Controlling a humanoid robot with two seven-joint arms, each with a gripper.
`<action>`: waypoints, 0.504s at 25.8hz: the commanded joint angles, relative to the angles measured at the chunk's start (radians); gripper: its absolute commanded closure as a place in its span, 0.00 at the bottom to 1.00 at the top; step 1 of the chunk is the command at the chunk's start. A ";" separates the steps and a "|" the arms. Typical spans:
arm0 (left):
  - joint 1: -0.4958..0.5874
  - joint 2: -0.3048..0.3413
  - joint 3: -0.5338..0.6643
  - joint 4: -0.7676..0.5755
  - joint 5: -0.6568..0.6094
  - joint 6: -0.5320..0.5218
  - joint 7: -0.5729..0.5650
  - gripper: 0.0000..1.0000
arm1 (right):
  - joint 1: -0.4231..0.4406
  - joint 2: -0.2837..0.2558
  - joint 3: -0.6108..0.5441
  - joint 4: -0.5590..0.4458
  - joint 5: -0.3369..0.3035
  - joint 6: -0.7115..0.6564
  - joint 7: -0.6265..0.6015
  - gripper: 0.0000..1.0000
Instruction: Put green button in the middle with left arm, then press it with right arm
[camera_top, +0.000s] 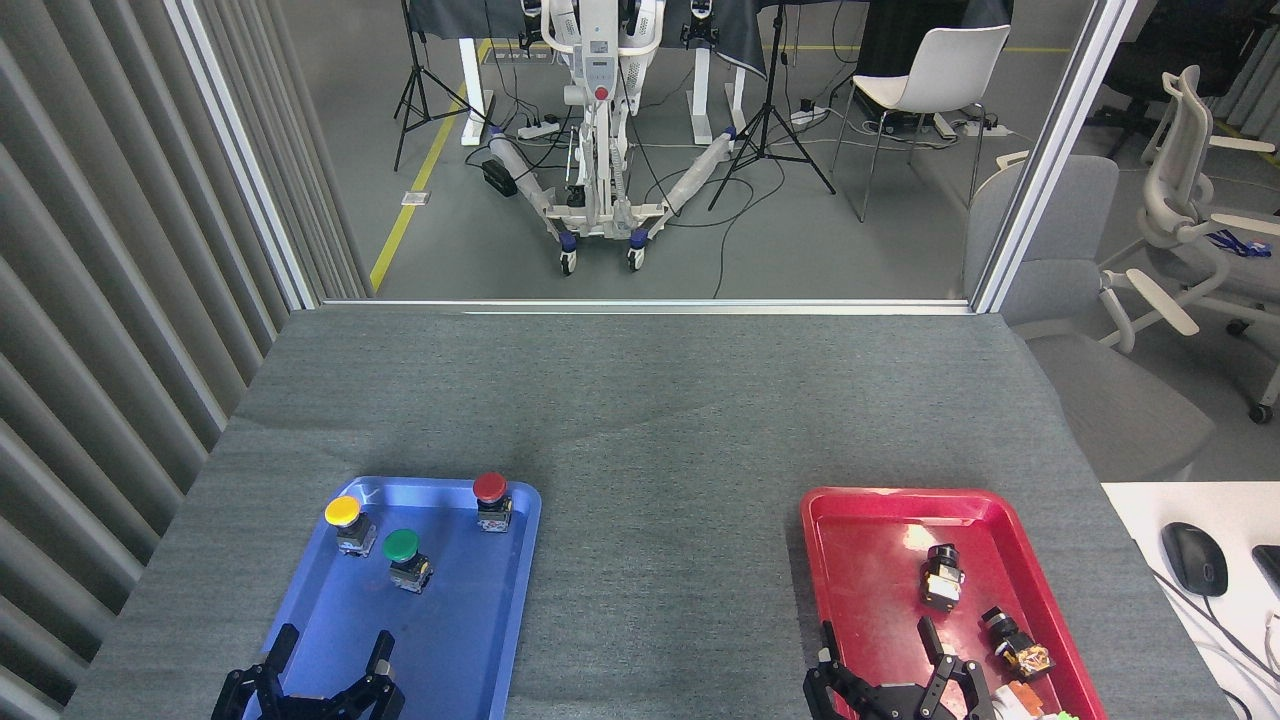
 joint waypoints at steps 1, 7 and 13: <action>-0.003 0.002 0.001 0.015 -0.001 -0.004 -0.004 0.01 | -0.002 0.007 -0.001 0.004 0.005 -0.006 -0.002 0.00; -0.014 0.005 0.000 0.034 -0.002 -0.010 -0.006 0.01 | -0.006 0.010 -0.005 0.004 0.005 -0.009 -0.014 0.00; -0.031 0.024 0.000 0.068 -0.004 -0.008 -0.007 0.02 | -0.009 0.014 -0.007 0.006 0.005 -0.009 -0.026 0.00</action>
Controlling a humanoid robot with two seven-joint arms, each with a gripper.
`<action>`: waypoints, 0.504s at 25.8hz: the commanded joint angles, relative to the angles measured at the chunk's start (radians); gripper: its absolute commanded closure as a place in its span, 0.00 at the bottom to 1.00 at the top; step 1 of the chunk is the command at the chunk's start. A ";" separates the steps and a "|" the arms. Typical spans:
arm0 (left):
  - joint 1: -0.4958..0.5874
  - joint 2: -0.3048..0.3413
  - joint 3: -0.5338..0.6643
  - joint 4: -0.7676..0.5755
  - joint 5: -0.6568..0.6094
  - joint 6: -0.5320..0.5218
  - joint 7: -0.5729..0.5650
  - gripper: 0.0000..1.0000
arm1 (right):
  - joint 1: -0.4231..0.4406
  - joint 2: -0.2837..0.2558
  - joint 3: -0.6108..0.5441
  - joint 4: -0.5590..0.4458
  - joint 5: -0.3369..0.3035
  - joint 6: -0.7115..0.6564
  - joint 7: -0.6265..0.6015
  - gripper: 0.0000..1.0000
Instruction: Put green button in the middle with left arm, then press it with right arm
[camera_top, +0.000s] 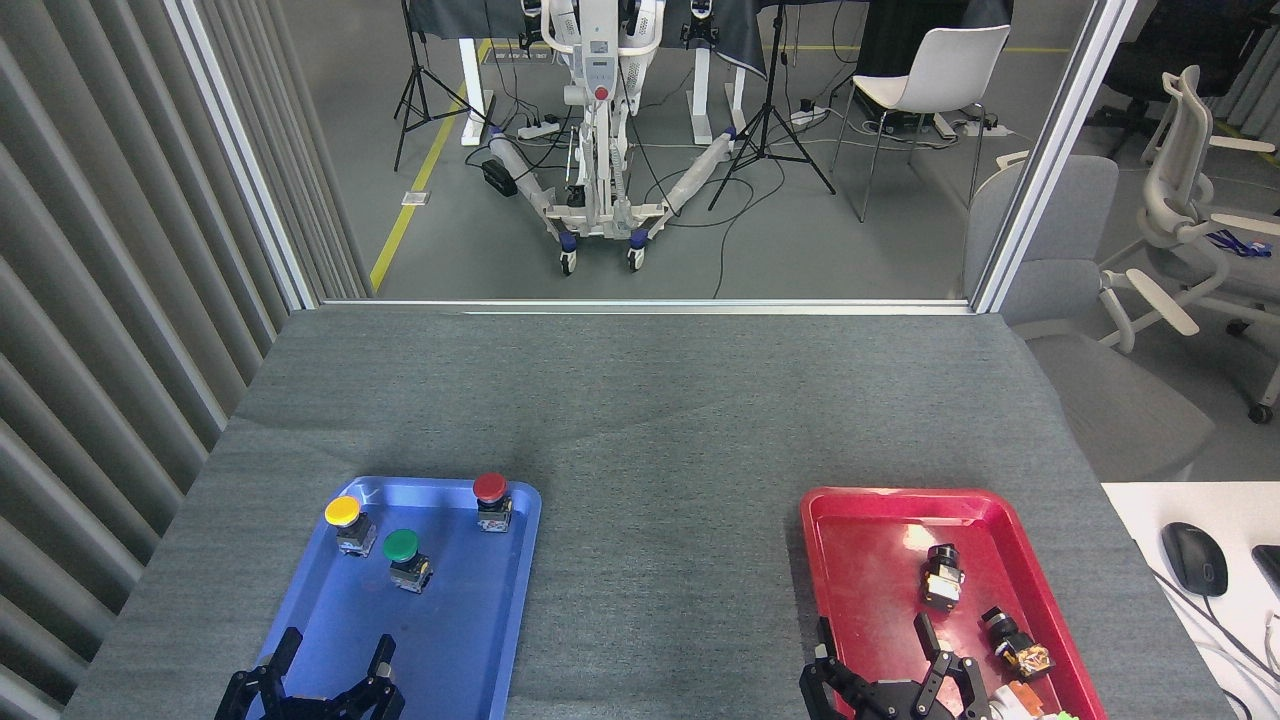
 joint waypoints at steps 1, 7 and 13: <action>-0.008 0.010 0.000 0.014 0.000 0.001 0.000 0.02 | -0.002 0.001 0.000 0.001 0.000 -0.002 -0.008 0.00; -0.010 0.008 0.000 0.014 0.000 0.001 0.001 0.02 | -0.002 0.003 0.000 0.005 0.000 -0.002 -0.008 0.00; -0.010 0.007 -0.001 0.013 0.001 0.001 0.003 0.03 | -0.002 0.003 0.000 0.007 0.000 0.000 -0.008 0.00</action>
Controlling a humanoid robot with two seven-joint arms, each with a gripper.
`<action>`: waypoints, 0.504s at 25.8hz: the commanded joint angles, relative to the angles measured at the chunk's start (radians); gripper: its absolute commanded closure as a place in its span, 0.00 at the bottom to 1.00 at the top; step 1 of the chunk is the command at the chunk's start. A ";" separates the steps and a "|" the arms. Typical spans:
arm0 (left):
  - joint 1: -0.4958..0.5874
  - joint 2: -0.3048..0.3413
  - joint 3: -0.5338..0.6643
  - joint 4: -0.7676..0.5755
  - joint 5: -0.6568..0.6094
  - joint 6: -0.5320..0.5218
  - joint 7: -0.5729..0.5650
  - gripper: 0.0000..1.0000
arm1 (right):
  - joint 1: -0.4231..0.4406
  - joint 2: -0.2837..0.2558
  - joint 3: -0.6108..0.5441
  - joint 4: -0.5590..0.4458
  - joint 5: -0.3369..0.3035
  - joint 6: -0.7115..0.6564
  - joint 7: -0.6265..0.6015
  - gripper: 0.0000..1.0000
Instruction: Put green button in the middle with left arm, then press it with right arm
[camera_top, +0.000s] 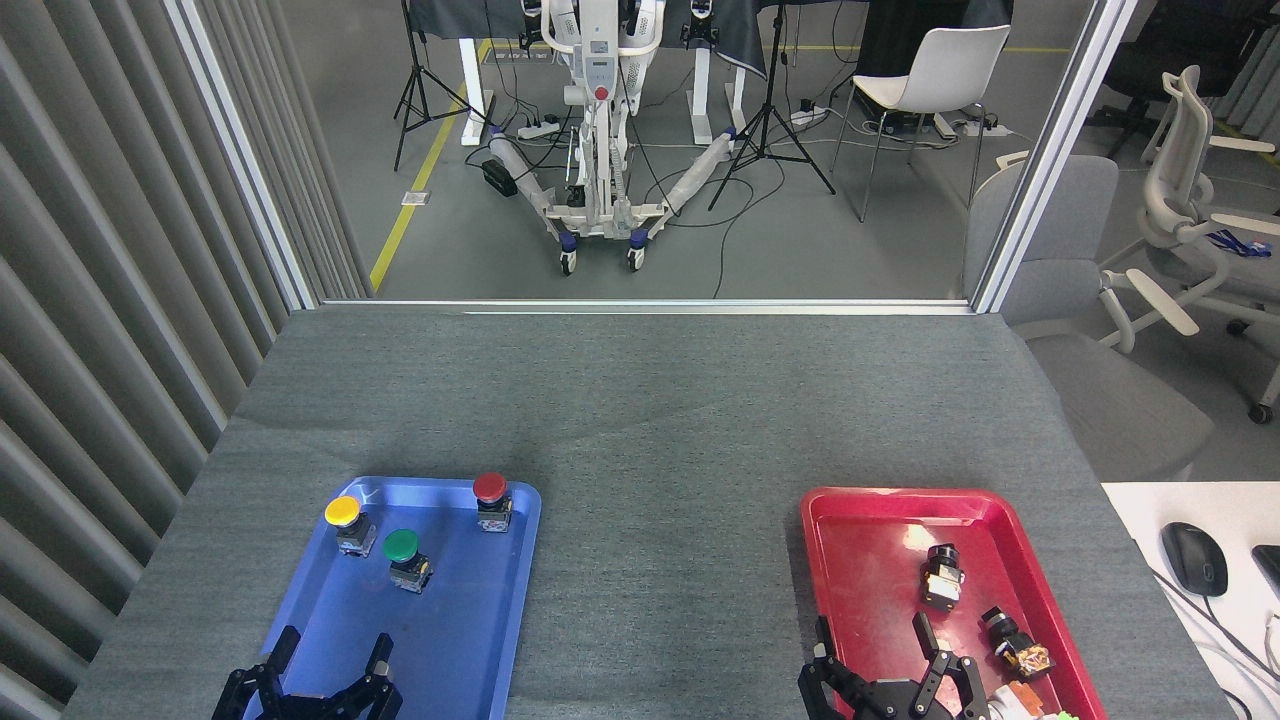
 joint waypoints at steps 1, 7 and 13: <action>0.000 -0.001 -0.001 0.001 0.001 -0.002 0.003 0.03 | 0.000 0.000 0.000 0.001 0.000 0.002 0.000 0.00; -0.011 0.002 -0.001 0.024 0.002 -0.060 0.001 0.00 | -0.002 0.000 0.000 0.001 0.000 0.000 0.000 0.00; -0.037 0.004 -0.001 0.064 -0.001 -0.060 0.000 0.01 | -0.002 0.000 0.000 0.001 0.000 0.002 0.000 0.00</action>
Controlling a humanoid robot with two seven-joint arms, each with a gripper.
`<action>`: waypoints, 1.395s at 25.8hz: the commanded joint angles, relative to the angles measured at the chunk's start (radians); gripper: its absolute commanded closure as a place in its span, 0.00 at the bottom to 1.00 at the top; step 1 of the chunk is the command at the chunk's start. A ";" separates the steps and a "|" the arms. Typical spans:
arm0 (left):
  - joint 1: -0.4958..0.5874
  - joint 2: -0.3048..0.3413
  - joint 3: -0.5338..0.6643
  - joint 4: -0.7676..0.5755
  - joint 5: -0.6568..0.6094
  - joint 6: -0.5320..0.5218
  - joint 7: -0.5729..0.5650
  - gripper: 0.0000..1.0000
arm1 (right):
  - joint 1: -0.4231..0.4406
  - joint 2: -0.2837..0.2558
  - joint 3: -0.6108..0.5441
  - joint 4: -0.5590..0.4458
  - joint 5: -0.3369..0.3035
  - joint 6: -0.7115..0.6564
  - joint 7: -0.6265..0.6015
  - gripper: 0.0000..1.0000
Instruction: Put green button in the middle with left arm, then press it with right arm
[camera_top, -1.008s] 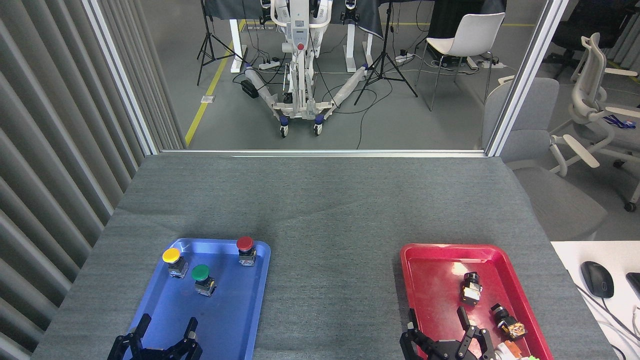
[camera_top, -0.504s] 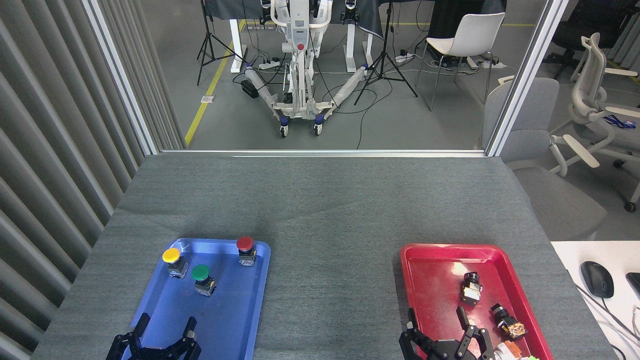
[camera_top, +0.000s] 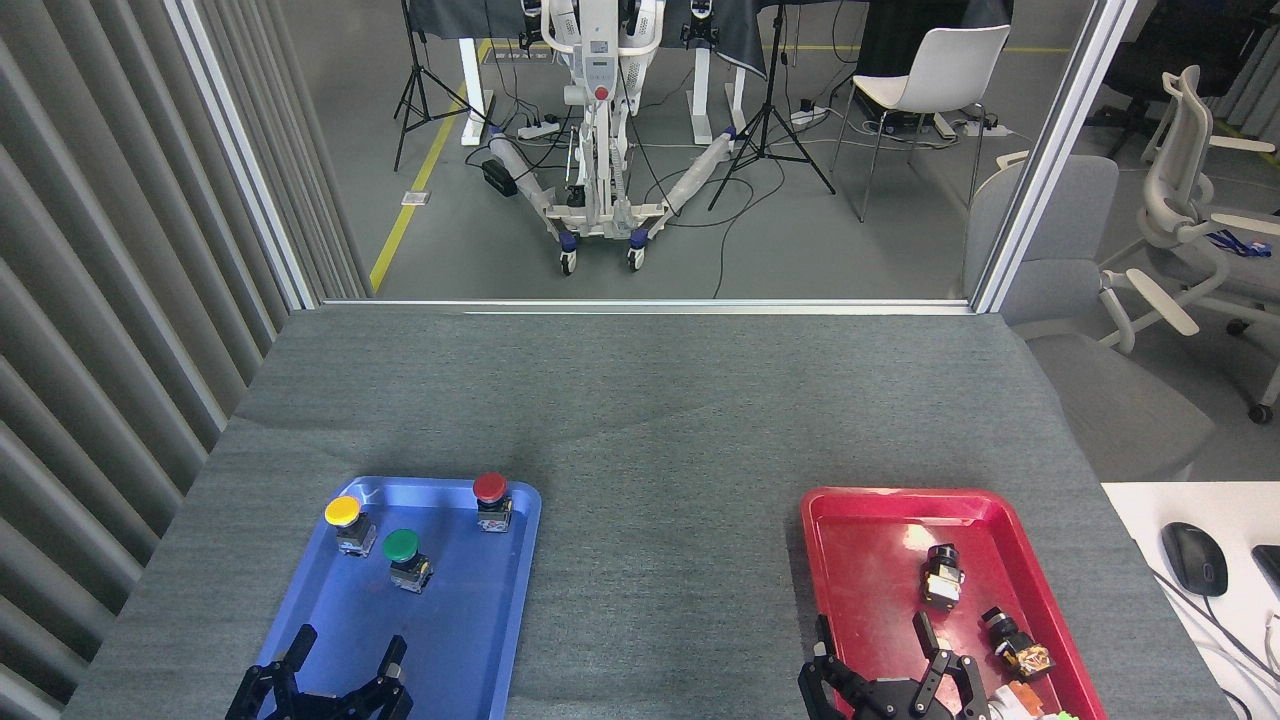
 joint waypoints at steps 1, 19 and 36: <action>-0.029 0.005 -0.001 0.044 -0.002 -0.002 -0.002 0.01 | 0.001 0.000 0.000 0.000 0.000 0.000 0.000 0.00; -0.294 0.131 -0.184 0.376 -0.089 0.003 -0.002 0.02 | -0.001 0.000 0.006 -0.003 -0.008 0.025 0.000 0.00; -0.466 0.094 -0.189 0.663 -0.080 0.012 0.000 0.05 | -0.005 -0.026 0.084 -0.009 -0.092 0.123 0.002 0.00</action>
